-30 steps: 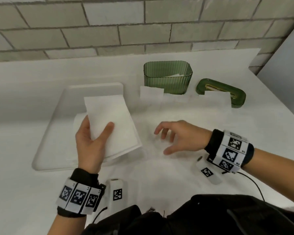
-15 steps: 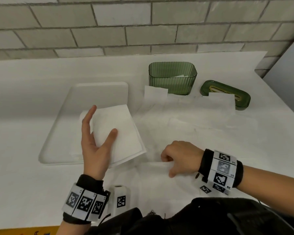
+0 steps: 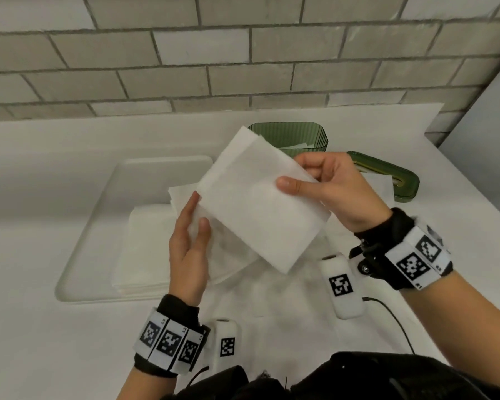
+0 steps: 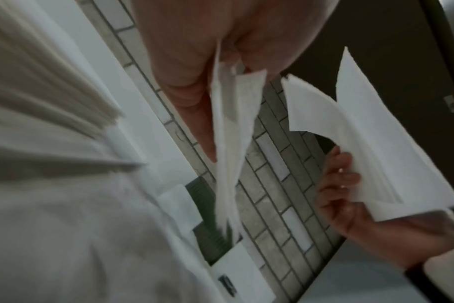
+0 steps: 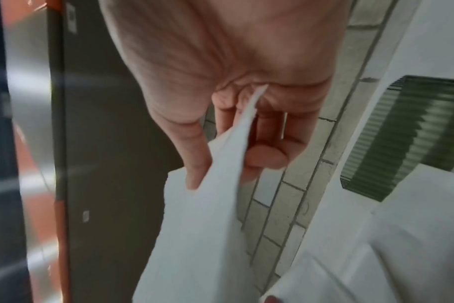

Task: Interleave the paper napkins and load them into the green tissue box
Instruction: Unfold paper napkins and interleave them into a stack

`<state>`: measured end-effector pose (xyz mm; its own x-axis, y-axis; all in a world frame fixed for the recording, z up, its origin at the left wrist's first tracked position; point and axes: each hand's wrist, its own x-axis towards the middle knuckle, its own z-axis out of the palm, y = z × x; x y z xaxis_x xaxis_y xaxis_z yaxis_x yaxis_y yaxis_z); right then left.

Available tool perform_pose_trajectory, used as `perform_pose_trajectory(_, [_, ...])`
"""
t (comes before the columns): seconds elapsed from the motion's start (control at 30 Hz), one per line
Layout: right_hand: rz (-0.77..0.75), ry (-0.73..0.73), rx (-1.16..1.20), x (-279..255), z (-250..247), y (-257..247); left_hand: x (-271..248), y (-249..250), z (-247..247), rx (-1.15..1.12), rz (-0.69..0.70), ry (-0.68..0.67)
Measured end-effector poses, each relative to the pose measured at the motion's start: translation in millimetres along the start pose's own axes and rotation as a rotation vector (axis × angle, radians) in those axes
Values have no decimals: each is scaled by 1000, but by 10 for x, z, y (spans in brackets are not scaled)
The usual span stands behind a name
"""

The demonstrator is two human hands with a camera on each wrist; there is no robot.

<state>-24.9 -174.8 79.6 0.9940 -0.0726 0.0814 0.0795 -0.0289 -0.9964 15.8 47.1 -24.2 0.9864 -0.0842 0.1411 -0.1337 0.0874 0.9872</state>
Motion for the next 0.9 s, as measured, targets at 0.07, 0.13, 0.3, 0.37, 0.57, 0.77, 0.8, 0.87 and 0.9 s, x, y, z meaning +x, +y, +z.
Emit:
perform_pose_trajectory(0.07, [15,99,68,33,36,116,-16,85,168,-119,-51,-40])
perform_pose_trajectory(0.13, [57,180,97,51,88,243,-33,179,319,-215,-77,-103])
perform_pose_trajectory(0.3, [100,302,44,-4,178,475,-90,248,556,-245,-95,-129])
perform_pose_trajectory(0.37, [124,321,-128,-36,194,566,-107,236,612,-239,-128,-96])
perform_pose_trajectory(0.57, [262,225,-103,-114,184,609,-117,141,668,-185,-28,-14])
perform_pose_trajectory(0.77, [199,123,-62,-209,-77,651,-26,144,612,-213,8,96])
perform_pose_trajectory(0.8, [178,181,-53,-212,-157,637,11,153,564,-214,-17,84])
perform_pose_trajectory(0.87, [100,260,-22,-212,-299,600,93,157,481,-182,-66,-12])
perform_pose_trajectory(0.9, [48,284,-20,-210,-338,572,124,152,462,-160,-83,-68])
